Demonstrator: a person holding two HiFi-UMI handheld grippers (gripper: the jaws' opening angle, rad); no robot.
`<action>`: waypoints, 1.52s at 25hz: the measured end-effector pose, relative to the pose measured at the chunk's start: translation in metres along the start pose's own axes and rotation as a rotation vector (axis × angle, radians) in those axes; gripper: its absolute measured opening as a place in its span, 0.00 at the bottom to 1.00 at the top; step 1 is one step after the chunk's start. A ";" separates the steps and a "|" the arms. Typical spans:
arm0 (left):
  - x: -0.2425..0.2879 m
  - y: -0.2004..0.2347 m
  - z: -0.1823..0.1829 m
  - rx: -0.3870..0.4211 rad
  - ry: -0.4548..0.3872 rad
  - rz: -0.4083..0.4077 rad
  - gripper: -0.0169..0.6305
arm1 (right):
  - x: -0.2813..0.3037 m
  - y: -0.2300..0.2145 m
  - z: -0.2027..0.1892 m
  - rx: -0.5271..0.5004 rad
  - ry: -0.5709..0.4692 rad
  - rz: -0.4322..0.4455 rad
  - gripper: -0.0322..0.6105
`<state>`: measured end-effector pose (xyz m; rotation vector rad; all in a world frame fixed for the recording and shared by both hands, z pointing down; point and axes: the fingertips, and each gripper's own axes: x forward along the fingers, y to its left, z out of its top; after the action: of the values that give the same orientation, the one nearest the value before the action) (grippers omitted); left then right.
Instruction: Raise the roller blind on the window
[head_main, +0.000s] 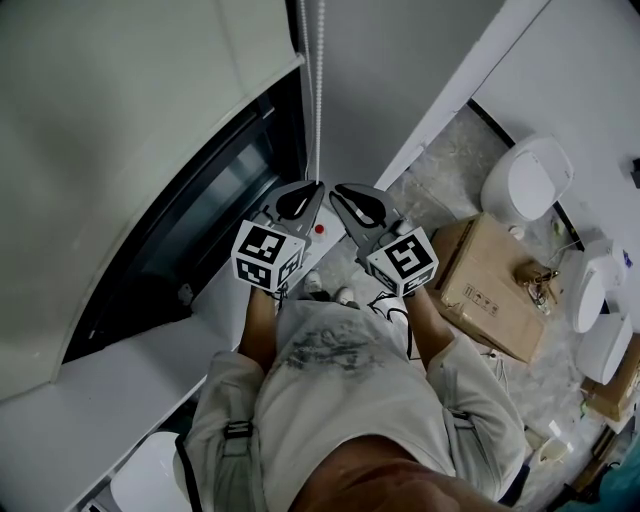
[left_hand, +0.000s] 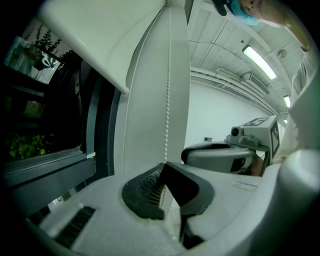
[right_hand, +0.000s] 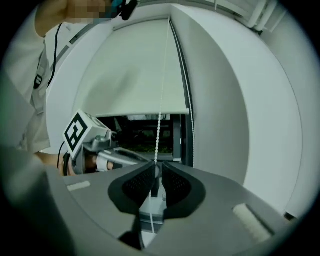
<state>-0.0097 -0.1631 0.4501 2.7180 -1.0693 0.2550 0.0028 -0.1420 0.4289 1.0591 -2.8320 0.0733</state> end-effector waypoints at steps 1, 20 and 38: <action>0.000 0.000 0.000 -0.001 0.000 0.000 0.04 | 0.000 -0.001 0.011 -0.012 -0.017 0.001 0.13; -0.003 -0.003 -0.001 0.000 0.000 -0.005 0.04 | 0.011 0.001 0.148 -0.100 -0.182 0.058 0.16; -0.006 -0.007 -0.001 -0.010 -0.014 -0.021 0.04 | 0.020 -0.001 0.176 -0.105 -0.201 0.045 0.07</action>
<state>-0.0091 -0.1539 0.4485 2.7243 -1.0419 0.2274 -0.0282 -0.1711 0.2569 1.0347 -2.9980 -0.1867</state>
